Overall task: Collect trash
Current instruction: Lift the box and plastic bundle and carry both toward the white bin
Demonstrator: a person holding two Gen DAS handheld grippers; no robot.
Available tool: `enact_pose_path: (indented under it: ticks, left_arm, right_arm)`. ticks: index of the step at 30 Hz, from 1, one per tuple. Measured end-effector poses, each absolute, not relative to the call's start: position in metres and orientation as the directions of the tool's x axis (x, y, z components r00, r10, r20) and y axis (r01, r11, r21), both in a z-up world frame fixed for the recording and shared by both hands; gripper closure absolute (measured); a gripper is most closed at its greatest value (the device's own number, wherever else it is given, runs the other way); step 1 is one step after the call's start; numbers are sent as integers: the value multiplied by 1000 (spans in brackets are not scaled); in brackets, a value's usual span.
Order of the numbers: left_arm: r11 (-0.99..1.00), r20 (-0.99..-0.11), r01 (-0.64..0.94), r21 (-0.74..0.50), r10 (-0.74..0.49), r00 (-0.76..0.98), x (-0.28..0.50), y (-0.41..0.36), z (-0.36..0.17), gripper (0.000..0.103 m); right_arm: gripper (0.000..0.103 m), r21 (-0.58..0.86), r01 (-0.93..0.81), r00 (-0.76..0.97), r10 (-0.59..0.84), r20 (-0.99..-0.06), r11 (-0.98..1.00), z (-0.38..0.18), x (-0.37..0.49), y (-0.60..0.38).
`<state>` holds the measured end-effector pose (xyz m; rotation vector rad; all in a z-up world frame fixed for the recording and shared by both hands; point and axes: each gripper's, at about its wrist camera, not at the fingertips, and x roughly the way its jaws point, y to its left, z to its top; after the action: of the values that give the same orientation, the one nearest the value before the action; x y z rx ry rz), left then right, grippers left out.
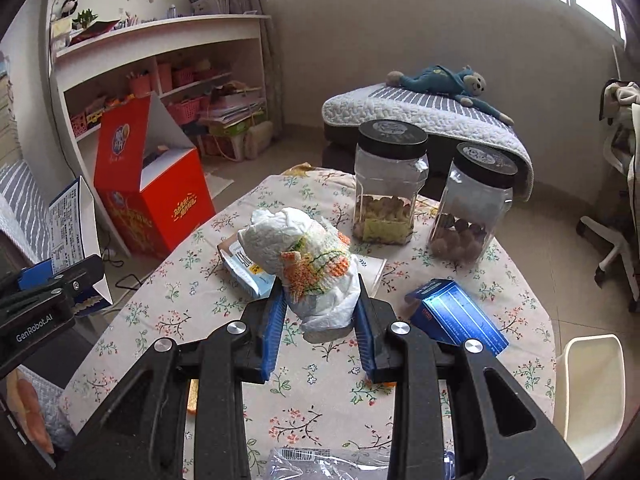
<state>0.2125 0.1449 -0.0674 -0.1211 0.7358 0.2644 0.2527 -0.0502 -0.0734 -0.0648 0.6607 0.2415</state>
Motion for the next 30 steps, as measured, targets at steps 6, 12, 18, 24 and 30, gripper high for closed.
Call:
enact_pose_path:
  ticks: [6, 12, 18, 24, 30]
  left_arm:
    - [965, -608, -260, 35, 227, 761, 208, 119, -57, 41]
    - [969, -567, -244, 46, 226, 792, 206, 97, -48, 41]
    - [975, -546, -218, 36, 202, 813, 205, 75, -42, 41]
    - [985, -522, -171, 30, 162, 838, 204, 46, -36, 41]
    - [994, -519, -112, 4, 98, 849, 207, 14, -31, 41]
  right_arm:
    - [73, -6, -203, 805, 163, -571, 979, -64, 245, -63]
    - [73, -18, -169, 834, 134, -535, 985, -56, 237, -74]
    - [73, -23, -116, 866, 90, -493, 993, -45, 228, -93]
    - [73, -16, -58, 872, 43, -487, 998, -41, 223, -121]
    - [73, -28, -3, 882, -10, -471, 1000, -36, 213, -148]
